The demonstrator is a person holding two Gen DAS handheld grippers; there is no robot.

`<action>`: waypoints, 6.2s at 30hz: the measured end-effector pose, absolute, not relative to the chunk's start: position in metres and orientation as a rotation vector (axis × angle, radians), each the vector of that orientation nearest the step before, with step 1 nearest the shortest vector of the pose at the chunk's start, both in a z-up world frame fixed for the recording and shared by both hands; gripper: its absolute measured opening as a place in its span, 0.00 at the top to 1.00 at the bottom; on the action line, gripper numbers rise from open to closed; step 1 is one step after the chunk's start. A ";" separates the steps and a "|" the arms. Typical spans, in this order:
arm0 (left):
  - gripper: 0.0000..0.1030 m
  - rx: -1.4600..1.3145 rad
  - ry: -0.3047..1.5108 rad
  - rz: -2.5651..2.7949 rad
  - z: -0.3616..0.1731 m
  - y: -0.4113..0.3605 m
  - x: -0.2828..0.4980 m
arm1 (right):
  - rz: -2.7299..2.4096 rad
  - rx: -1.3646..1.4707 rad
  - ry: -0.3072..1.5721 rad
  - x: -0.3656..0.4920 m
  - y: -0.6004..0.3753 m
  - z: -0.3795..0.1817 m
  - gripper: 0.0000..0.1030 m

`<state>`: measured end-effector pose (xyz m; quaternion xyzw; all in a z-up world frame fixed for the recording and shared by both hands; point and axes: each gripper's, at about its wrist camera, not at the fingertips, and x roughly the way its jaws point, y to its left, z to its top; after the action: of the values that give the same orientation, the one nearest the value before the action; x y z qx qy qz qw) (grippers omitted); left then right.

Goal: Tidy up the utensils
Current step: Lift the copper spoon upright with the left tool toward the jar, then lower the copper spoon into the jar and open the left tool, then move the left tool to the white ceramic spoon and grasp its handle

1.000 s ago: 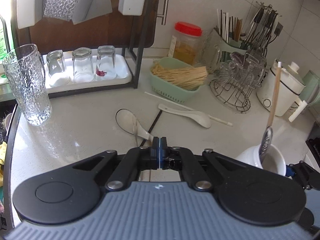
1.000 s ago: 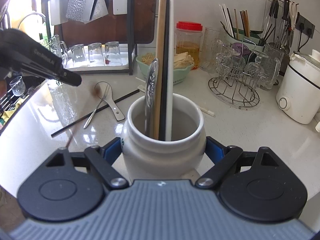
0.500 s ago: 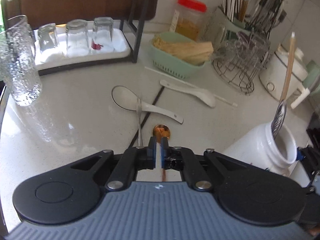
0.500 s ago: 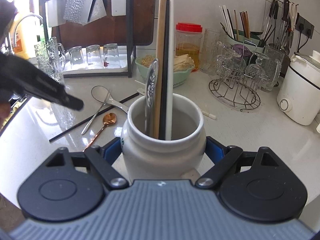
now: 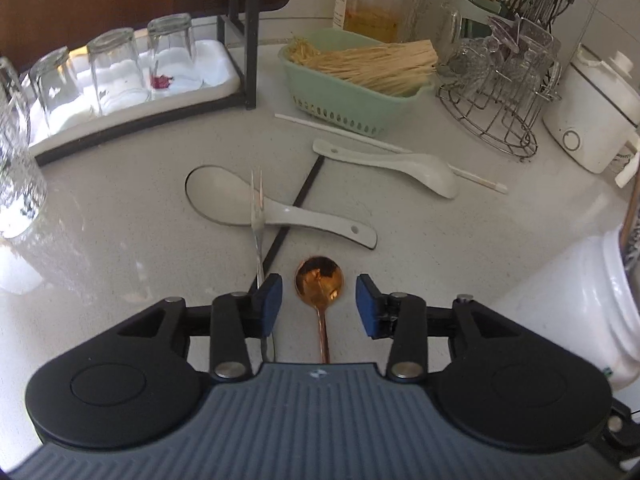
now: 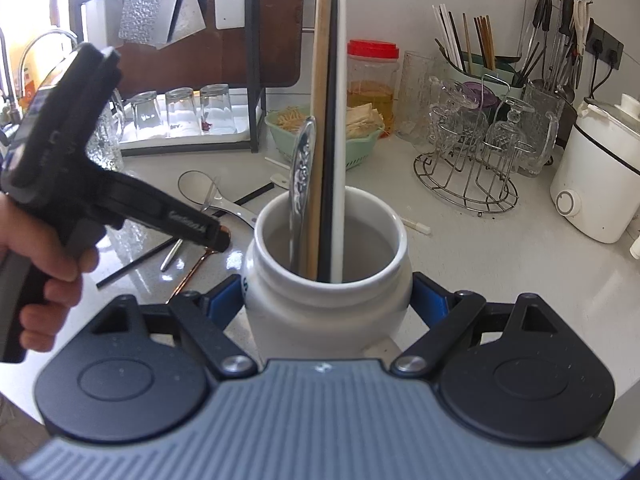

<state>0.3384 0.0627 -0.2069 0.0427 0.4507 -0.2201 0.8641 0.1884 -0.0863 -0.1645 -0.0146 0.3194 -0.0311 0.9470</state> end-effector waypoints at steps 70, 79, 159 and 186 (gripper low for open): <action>0.68 0.028 0.670 -0.566 -0.036 0.081 0.265 | -0.040 -0.029 0.597 0.187 -0.089 -0.168 0.12; 0.68 0.008 0.569 -0.635 0.026 0.077 0.261 | -0.041 -0.029 0.602 0.190 -0.089 -0.168 0.12; 0.60 -0.189 0.929 -0.395 -0.125 0.057 0.302 | 0.043 -0.070 0.646 0.191 -0.145 -0.164 0.13; 0.62 -0.277 0.899 0.028 -0.203 0.102 0.409 | 0.190 -0.112 0.617 0.191 -0.181 -0.166 0.13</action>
<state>0.4090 0.1017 -0.2031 -0.1332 0.4330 0.0135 0.8914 0.1911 -0.1814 -0.1663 -0.0551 0.3028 0.0933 0.9469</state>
